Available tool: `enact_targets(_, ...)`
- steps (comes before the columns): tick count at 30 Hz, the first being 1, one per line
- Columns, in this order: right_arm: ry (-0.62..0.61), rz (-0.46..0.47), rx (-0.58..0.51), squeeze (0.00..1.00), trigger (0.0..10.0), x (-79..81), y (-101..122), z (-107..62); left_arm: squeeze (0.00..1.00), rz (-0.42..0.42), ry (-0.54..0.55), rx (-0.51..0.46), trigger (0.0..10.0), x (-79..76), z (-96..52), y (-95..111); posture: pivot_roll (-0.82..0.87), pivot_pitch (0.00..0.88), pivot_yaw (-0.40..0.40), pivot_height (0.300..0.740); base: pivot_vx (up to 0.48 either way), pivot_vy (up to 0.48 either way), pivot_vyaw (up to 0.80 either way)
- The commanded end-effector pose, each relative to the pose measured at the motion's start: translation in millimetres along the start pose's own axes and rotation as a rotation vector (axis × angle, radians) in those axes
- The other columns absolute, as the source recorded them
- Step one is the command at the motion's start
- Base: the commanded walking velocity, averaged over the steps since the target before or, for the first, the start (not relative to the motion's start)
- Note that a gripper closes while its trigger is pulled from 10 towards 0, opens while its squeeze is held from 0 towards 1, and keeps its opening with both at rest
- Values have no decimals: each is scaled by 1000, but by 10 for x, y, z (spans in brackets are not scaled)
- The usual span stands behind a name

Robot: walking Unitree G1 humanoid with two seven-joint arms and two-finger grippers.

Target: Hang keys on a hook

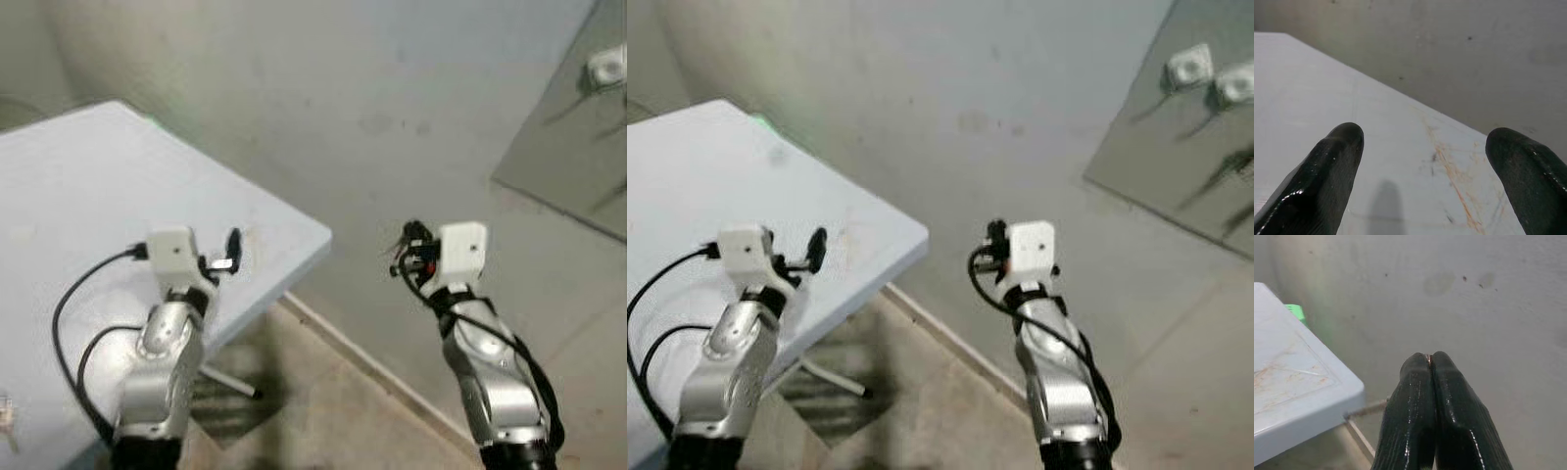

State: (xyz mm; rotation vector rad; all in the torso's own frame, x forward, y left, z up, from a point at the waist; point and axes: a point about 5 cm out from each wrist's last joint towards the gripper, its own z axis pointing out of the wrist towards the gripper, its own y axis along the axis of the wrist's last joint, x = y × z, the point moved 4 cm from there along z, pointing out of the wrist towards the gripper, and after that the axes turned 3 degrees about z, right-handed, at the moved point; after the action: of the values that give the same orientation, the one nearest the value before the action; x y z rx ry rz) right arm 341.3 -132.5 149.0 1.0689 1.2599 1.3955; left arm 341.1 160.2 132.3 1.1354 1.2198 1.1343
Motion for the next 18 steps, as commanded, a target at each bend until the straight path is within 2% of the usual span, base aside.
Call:
enact_targets(1,-29,-17,-5,0,10000,-109,27,-11,0,-8,-38,-5,10000,-143,20,26,40,43,-39,732,0,0,-763)
enact_targets(18,-26,-18,-7,0,10000,-93,22,-10,0,4,-46,14,10000,-168,30,6,39,27,-38,732,0,0,-763)
